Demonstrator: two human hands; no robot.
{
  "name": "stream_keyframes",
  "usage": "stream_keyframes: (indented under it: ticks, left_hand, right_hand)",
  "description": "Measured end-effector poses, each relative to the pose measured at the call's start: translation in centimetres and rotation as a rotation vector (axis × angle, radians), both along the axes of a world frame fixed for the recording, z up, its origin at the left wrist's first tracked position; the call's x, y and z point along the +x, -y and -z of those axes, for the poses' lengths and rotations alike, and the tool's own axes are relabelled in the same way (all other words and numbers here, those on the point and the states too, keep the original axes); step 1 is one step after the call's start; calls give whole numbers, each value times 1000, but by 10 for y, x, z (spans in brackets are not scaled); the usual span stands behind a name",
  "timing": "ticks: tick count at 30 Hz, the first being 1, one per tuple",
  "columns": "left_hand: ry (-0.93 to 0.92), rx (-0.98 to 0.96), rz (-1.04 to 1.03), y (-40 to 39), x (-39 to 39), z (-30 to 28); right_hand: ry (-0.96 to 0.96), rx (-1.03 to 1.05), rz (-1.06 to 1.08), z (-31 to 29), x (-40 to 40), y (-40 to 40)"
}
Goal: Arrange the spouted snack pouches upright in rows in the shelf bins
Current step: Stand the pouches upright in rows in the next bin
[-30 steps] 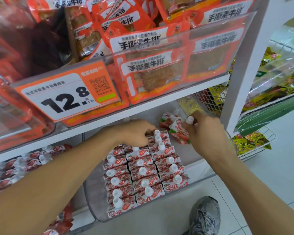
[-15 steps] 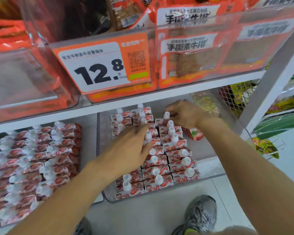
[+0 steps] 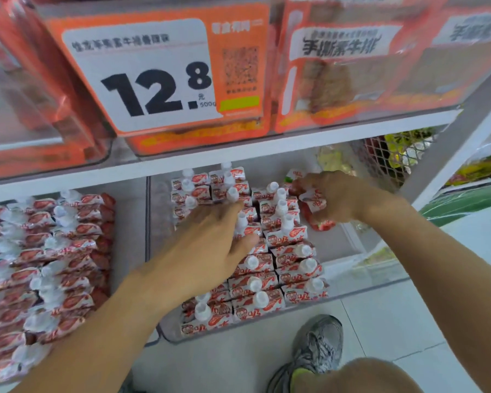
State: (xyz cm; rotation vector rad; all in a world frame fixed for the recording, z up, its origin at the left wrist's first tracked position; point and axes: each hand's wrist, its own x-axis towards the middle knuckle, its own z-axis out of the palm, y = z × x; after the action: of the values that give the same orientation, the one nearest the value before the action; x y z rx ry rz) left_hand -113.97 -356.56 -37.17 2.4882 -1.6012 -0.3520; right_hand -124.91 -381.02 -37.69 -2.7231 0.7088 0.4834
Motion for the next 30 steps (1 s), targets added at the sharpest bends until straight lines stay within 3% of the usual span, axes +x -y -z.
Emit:
stream_keyframes:
  ticks: [8,11,13,14,16,19,24,30]
  left_hand:
    - [-8,26,31,-1,1,0]
    - [-5,33,41,-2,0,-2]
    - [-1,40,48,-1,-1,-3]
    - [-2,42,46,-1,0,-3]
    - [-16,45,33,0,2,-1]
    - [-17,42,25,1,5,2]
    - [-4,5,35,-2,4,4]
    - [-15,-7,30,-2,3,4]
  right_hand:
    - [-36,-295,-51,-12,-21,-17]
    - [434,-553,-148,-20,-27,-17]
    - [759,-430,26,-20,-14,-13]
    - [796,-254,142,-18,1,-11]
    - [641,-15,131,-7,34,-3]
    - [322,-46,-107,11,64,3]
    - [248,250,-19,9,72,11]
    - [99,154,-108,1,73,6]
